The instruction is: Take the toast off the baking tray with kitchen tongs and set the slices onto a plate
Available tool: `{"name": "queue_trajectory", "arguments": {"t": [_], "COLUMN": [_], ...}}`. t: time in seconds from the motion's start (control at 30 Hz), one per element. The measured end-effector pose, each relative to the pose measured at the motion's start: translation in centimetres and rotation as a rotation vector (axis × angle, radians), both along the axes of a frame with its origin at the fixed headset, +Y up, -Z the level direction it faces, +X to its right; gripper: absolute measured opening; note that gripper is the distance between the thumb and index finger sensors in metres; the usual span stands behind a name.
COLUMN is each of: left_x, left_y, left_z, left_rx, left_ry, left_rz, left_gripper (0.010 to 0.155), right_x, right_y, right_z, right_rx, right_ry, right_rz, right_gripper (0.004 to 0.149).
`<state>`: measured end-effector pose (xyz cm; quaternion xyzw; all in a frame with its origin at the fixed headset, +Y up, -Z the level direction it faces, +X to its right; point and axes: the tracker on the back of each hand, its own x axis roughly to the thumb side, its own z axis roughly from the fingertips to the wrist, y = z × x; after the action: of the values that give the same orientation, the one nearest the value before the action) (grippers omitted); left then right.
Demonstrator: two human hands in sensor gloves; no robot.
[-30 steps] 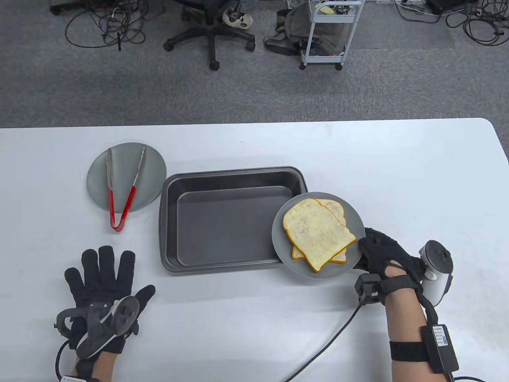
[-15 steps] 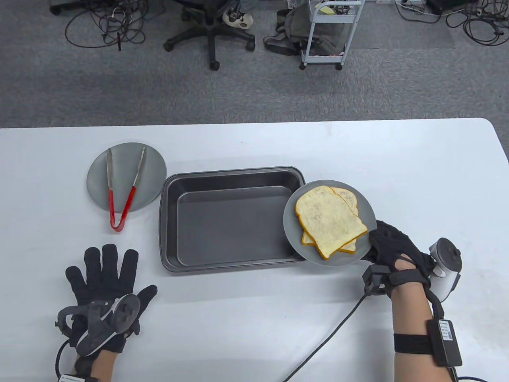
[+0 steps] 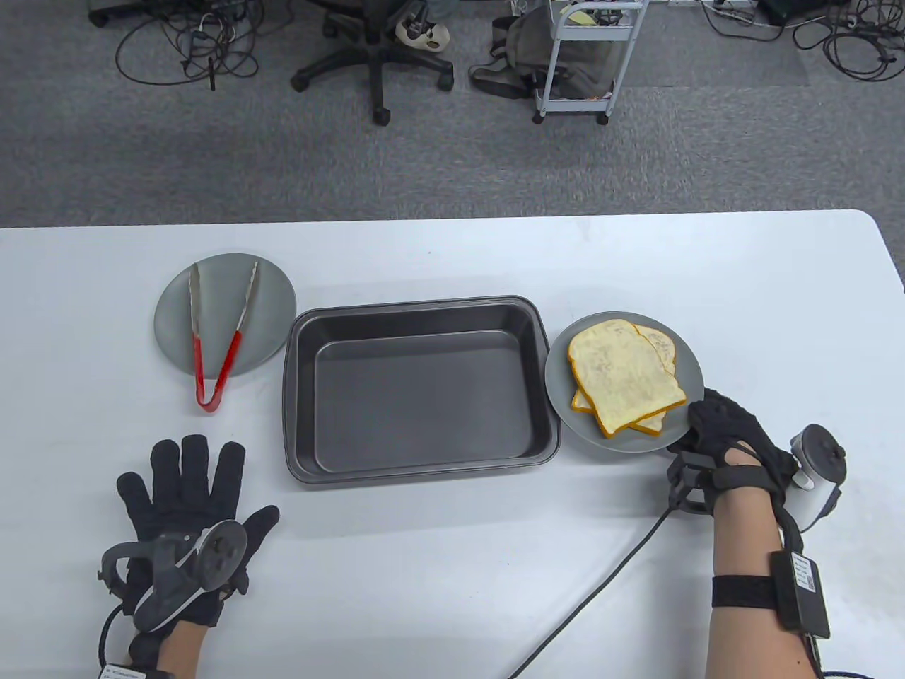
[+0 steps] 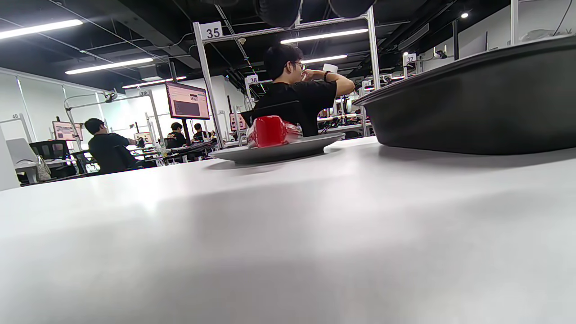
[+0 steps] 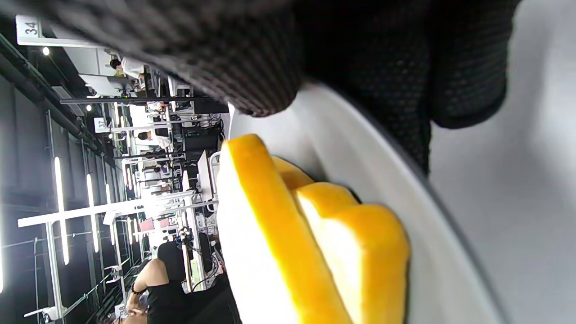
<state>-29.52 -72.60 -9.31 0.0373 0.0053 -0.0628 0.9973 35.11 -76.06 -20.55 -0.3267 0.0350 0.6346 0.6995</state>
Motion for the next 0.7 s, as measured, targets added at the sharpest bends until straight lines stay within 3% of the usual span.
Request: {"name": "queue_trajectory", "arguments": {"t": [0.4, 0.7], "left_x": [-0.1, -0.2], "left_y": [0.1, 0.1], "left_z": [0.0, 0.1], "left_rx": [0.009, 0.011], "left_ry": [-0.001, -0.001], "left_rz": [0.013, 0.016], "left_gripper": [0.091, 0.092], "right_x": [1.0, 1.4], "right_y": [-0.7, -0.8], "right_z": [0.3, 0.5], "right_rx": [-0.025, -0.099], "right_ry": [-0.053, -0.067], "right_rz": [-0.006, 0.107], "right_gripper": [0.052, 0.053]}}
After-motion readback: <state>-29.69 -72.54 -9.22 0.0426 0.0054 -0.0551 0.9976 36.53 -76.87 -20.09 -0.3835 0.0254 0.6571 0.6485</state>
